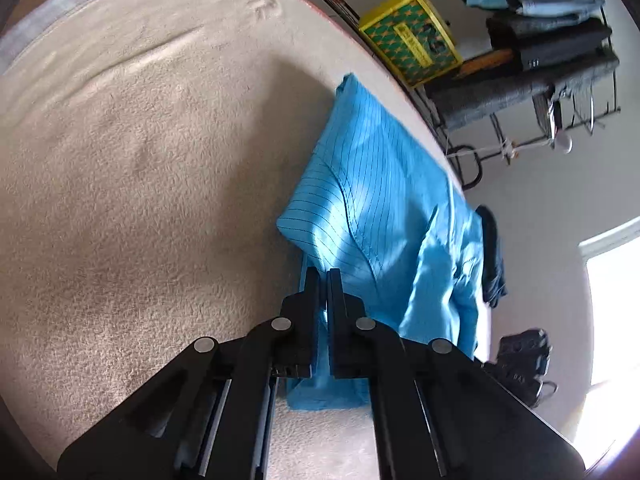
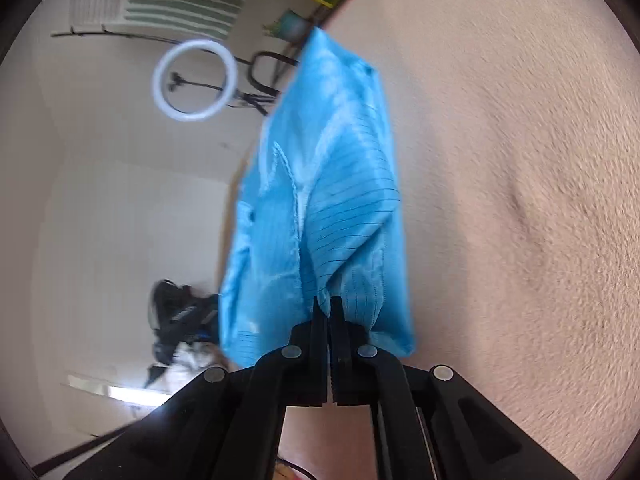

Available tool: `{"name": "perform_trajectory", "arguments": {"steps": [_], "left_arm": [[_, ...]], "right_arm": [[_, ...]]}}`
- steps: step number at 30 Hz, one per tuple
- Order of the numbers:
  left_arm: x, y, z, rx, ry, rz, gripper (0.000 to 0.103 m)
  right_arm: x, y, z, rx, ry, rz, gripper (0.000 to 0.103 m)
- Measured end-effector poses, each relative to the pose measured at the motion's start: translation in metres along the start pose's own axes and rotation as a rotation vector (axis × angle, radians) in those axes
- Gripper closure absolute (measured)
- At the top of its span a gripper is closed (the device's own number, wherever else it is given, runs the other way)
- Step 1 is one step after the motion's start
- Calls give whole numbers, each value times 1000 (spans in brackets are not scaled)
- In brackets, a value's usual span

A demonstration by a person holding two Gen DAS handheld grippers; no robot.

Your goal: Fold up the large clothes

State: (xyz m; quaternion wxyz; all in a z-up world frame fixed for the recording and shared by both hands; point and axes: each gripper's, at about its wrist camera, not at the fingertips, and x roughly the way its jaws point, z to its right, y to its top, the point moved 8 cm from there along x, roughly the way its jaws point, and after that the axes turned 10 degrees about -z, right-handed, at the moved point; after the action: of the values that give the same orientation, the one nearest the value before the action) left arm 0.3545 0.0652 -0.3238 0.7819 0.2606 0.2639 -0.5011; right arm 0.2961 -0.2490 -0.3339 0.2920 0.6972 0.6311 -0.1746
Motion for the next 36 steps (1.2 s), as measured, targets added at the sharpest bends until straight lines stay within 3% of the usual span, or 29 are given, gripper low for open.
{"name": "perform_trajectory", "arguments": {"steps": [4, 6, 10, 14, 18, 24, 30, 33, 36], "left_arm": [[-15, -2, 6, 44, 63, 34, 102], [-27, -2, 8, 53, 65, 40, 102], [-54, 10, 25, 124, 115, 117, 101], [-49, 29, 66, 226, 117, 138, 102], [-22, 57, 101, 302, 153, 143, 101], [34, 94, 125, 351, 192, 117, 101], [80, 97, 88, 321, 283, 49, 101], [84, 92, 76, 324, 249, 88, 99], [82, 91, 73, 317, 243, 95, 99]], "right_arm": [[-7, 0, -20, -124, -146, 2, 98], [-18, -2, -36, -195, -190, 4, 87], [-53, 5, -70, -352, -290, 74, 80], [-59, 46, -97, -449, -364, 148, 79], [-33, 95, -114, -512, -404, 179, 79], [8, 143, -111, -510, -429, 156, 80], [34, 165, -79, -489, -553, 124, 81], [44, 169, -48, -436, -586, 105, 89], [37, 170, -41, -406, -535, 137, 94]]}}
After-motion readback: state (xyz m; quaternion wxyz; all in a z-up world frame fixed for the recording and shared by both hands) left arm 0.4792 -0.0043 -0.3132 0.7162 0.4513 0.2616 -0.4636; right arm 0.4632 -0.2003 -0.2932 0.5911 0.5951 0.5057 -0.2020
